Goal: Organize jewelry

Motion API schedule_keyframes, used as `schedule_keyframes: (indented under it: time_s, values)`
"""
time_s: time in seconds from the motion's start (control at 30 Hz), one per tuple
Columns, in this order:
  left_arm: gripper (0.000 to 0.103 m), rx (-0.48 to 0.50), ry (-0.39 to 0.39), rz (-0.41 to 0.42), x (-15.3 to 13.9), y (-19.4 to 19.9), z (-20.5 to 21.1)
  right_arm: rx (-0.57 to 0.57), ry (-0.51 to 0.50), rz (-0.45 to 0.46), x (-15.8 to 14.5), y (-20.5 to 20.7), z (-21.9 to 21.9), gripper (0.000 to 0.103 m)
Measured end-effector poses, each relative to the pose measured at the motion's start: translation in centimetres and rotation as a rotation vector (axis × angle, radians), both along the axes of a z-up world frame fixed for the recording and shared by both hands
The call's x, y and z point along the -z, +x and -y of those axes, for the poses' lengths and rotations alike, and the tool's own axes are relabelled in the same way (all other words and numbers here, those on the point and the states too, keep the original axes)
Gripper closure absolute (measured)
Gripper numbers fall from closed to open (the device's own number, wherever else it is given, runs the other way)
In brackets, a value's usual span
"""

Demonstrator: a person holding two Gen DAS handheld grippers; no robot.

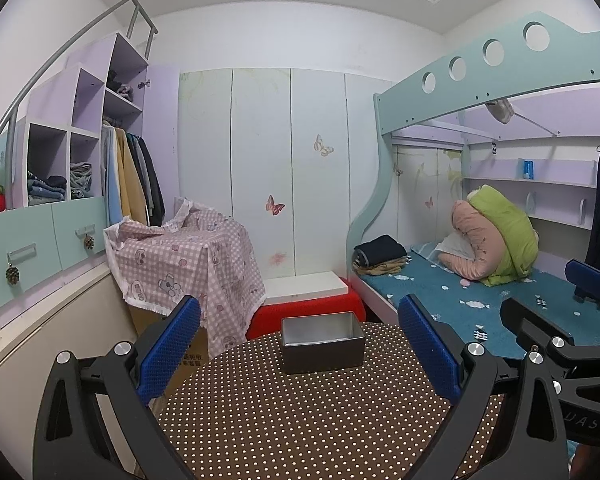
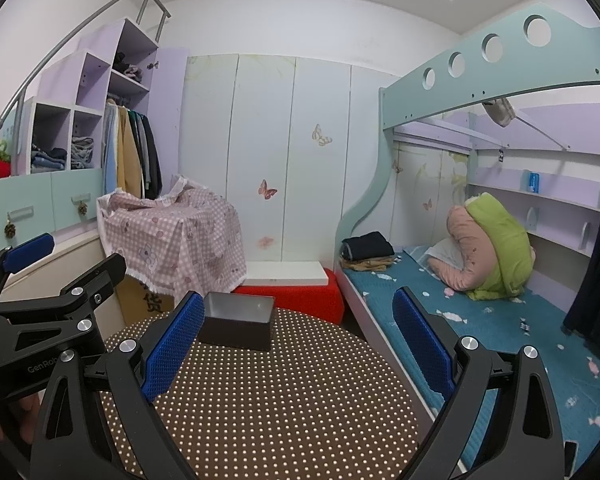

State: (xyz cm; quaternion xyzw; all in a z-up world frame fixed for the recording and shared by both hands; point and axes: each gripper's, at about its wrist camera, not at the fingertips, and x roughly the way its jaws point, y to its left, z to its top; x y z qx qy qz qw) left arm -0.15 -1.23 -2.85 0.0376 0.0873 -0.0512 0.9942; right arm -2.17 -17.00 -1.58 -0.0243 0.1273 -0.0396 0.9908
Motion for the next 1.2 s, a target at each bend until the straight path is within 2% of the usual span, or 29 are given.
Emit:
schedule_keyframes:
  time_s: [1.2]
  values:
    - [0.007,0.0,-0.002,-0.004,0.04,0.28,-0.42,0.0,0.004,-0.004,-0.01,0.31,-0.39,0.011]
